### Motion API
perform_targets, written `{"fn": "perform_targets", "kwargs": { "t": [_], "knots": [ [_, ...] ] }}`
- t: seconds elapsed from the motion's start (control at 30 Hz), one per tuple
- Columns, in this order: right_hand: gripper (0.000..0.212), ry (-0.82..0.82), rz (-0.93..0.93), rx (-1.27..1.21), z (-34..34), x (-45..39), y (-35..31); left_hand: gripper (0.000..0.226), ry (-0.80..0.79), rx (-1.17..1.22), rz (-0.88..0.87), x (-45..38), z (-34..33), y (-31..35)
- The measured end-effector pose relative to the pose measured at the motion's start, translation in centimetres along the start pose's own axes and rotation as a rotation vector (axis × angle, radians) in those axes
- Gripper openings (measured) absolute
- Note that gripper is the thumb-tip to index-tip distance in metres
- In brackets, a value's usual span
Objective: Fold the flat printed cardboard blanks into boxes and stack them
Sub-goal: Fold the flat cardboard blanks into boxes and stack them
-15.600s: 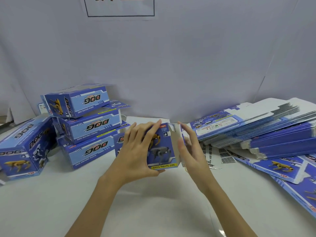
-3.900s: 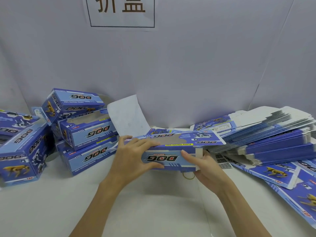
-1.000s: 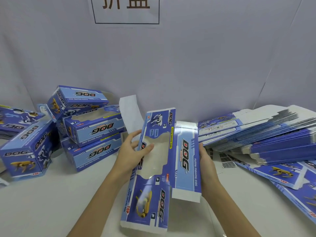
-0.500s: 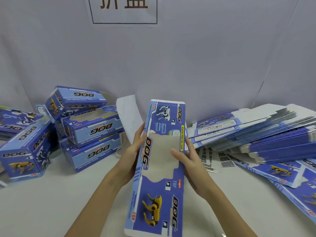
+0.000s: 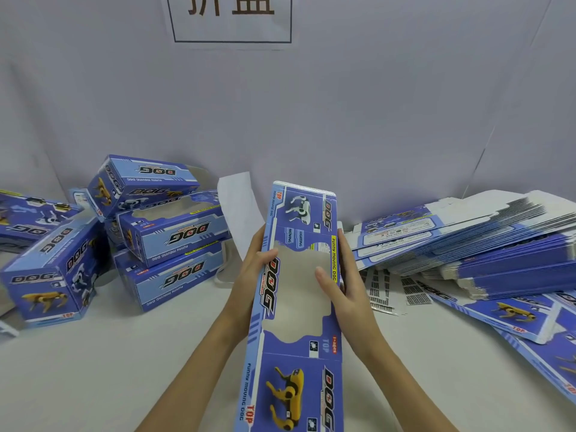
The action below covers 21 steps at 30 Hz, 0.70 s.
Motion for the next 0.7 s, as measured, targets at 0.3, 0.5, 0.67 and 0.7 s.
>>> {"fn": "perform_targets", "kwargs": {
  "t": [0.3, 0.5, 0.67, 0.7],
  "knots": [
    [0.065, 0.073, -0.103, -0.131, 1.8, -0.7, 0.7, 0.031, 0.014, 0.004, 0.063, 1.0, -0.3, -1.6],
    [0.04, 0.113, -0.128, -0.149, 1.7, -0.5, 0.6, 0.026, -0.047, -0.122, 0.143, 0.1, -1.4, -0.9],
    [0.023, 0.118, -0.1, -0.139, 1.8, -0.7, 0.3, 0.025, -0.069, -0.111, 0.165, 0.3, -1.3, -0.6],
    [0.023, 0.114, -0.101, -0.134, 1.7, -0.7, 0.3, 0.025, -0.059, -0.109, 0.17, 0.4, -1.0, -0.4]
  ]
}}
Point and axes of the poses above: each hand's wrist, its own x-axis away from the middle knuckle, its own z-axis out of the back of the hand, y = z × x, the point moved 5 cm from there along -x, towards the middle knuckle, and after that the axes turned 4 degrees about x, right-handed, at the moved point
